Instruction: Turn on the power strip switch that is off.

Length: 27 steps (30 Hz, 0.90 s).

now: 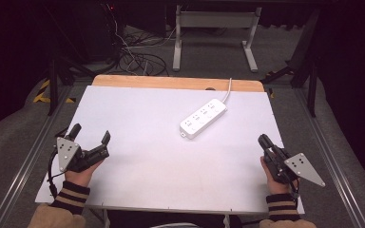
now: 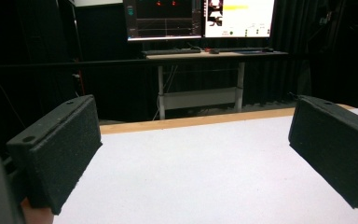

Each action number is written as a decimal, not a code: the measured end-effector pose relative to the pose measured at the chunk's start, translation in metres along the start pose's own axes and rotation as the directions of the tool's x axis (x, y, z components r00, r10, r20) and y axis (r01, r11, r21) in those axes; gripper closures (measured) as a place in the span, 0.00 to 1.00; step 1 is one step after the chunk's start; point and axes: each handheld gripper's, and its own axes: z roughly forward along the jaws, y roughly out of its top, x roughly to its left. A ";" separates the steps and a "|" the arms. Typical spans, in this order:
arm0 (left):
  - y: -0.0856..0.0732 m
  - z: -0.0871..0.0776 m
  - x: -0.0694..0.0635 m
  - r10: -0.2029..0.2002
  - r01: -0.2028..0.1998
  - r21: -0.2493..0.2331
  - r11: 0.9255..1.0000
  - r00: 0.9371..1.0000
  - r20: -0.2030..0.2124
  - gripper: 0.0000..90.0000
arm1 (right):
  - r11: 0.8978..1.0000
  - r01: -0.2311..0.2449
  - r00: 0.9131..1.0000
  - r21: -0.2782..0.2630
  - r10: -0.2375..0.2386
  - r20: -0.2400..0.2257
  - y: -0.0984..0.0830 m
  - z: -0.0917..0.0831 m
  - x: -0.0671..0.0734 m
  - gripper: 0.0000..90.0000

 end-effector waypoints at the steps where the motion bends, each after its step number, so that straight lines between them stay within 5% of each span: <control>1: 0.000 0.000 0.000 0.000 0.000 0.000 1.000 1.000 0.000 0.03 | 1.000 0.000 1.000 -0.002 0.000 -0.006 0.001 -0.001 -0.001 1.00; 10: 0.000 0.000 0.000 -0.001 0.001 -0.001 1.000 1.000 0.004 0.03 | 0.982 -0.164 0.986 0.091 0.167 -0.027 0.018 -0.001 -0.001 1.00; 15: 0.000 0.000 0.000 0.001 -0.001 0.001 1.000 1.000 0.006 0.03 | 0.977 -0.162 0.986 0.136 0.165 -0.007 0.031 0.001 0.000 1.00; 20: 0.000 0.000 -0.001 0.001 -0.001 0.003 1.000 1.000 0.008 0.03 | 0.981 -0.149 0.988 0.124 0.153 -0.021 0.043 0.001 0.003 1.00; 27: -0.001 0.001 -0.002 0.009 -0.009 0.010 1.000 1.000 0.009 0.03 | 0.974 -0.109 0.993 0.198 0.115 -0.022 0.072 0.011 0.007 1.00</control>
